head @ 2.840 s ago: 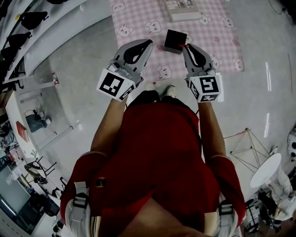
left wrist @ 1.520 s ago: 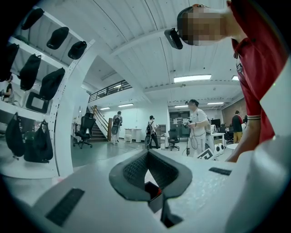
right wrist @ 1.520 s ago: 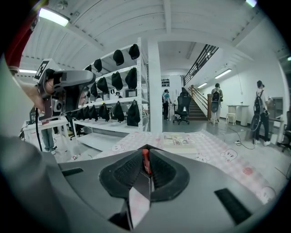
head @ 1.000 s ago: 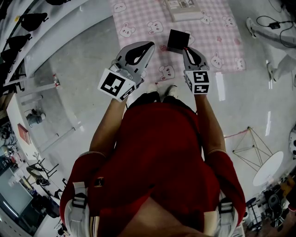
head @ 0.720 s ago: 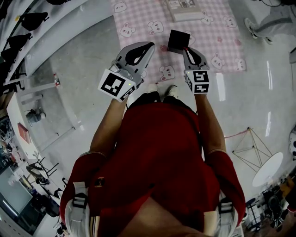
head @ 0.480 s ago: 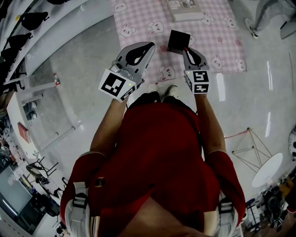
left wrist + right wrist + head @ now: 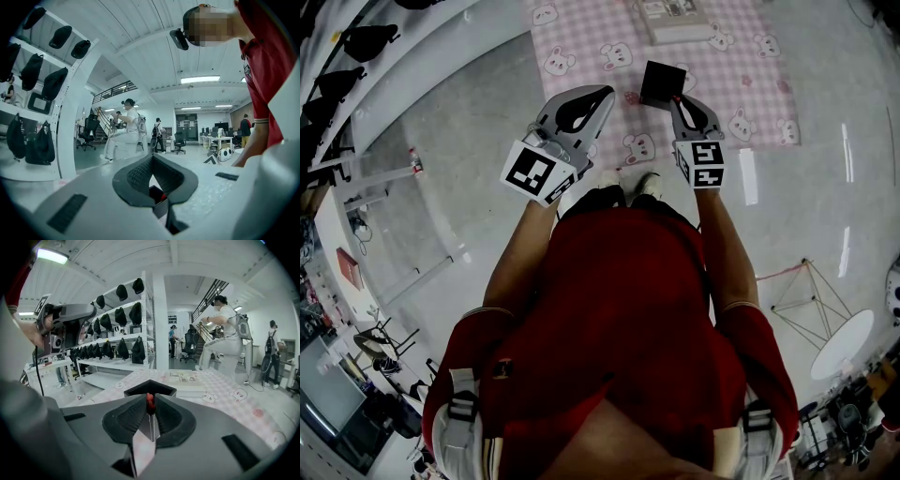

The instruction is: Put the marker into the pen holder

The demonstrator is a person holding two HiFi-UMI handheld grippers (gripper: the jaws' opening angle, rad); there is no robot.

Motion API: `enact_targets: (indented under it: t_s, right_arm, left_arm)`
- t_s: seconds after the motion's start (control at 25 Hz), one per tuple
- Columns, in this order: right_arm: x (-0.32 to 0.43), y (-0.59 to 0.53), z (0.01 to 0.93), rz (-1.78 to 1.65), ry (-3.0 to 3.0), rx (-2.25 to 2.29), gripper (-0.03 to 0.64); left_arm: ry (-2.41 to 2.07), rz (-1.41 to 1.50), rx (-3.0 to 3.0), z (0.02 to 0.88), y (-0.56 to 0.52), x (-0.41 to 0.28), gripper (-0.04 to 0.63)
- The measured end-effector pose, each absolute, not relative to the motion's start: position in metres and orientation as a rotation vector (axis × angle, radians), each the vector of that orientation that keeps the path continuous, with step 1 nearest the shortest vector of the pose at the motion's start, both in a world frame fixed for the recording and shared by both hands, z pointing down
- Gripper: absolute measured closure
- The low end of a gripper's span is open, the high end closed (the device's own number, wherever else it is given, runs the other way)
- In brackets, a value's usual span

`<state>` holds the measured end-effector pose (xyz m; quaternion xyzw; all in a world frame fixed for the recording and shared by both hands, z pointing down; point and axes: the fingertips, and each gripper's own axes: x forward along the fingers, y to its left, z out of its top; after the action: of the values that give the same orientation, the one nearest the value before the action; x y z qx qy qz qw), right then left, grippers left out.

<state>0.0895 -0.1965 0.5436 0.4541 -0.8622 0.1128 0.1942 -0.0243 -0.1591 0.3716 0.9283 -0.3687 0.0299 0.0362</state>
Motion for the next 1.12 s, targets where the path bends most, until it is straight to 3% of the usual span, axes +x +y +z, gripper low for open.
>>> enact_targets:
  t_s: [1.12]
  right_arm:
    - [0.089, -0.180, 0.487, 0.216, -2.505, 1.336, 0.551]
  left_arm:
    - [-1.092, 0.052, 2.880, 0.365, -0.146, -0.023, 0.589]
